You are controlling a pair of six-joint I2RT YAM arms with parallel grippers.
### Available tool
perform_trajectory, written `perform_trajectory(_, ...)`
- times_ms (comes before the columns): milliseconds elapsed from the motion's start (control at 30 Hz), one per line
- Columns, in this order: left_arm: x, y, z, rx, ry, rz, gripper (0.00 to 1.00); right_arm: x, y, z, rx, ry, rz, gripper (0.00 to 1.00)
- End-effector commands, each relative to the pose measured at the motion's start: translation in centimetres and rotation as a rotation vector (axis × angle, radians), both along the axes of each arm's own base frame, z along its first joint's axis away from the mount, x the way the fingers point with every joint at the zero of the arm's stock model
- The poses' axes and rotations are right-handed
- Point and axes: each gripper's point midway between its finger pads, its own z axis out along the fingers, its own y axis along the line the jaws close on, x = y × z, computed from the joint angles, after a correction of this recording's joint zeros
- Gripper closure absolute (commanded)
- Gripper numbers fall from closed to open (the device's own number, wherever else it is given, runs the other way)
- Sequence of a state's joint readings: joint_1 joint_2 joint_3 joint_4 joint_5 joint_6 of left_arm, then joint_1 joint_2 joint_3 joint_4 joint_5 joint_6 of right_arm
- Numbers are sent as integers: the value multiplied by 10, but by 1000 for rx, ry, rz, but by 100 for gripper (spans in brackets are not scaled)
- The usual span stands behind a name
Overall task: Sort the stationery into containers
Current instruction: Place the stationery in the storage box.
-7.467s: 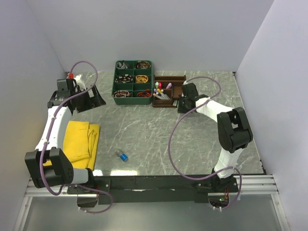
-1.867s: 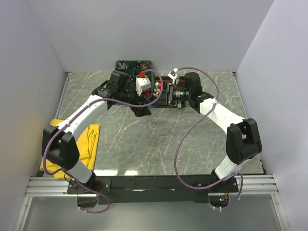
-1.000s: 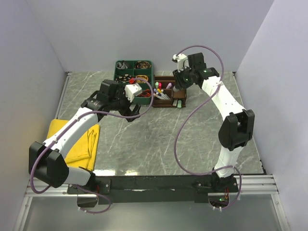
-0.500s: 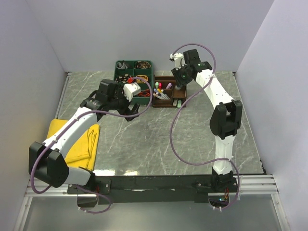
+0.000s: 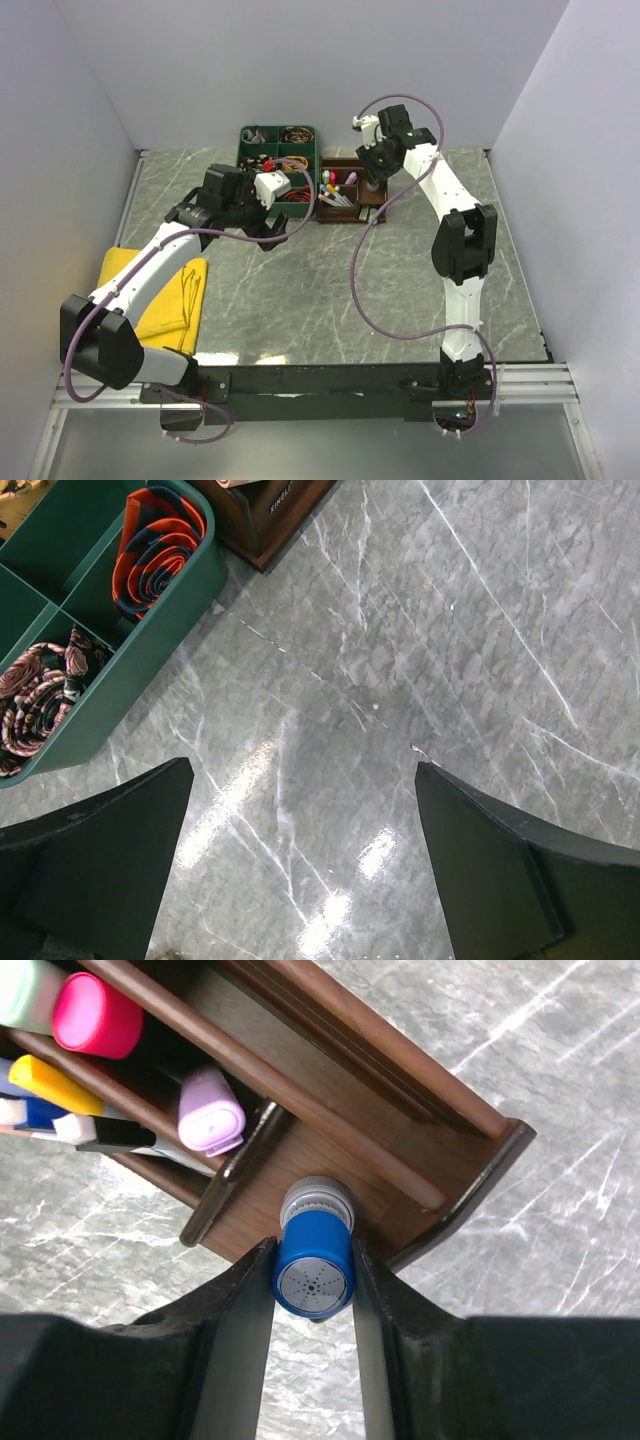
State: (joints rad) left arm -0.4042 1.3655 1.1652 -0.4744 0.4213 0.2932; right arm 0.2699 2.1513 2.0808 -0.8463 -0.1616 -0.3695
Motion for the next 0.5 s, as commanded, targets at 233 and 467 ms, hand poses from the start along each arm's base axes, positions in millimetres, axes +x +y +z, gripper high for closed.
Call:
perform_trajectory(233, 4, -3, 7, -30, -25, -1, 1, 17, -6, 29, 21, -94, -82, 30)
perform_trajectory(467, 6, -1, 16, -35, -55, 15, 1, 2, -4, 74, 76, -155, -93, 20)
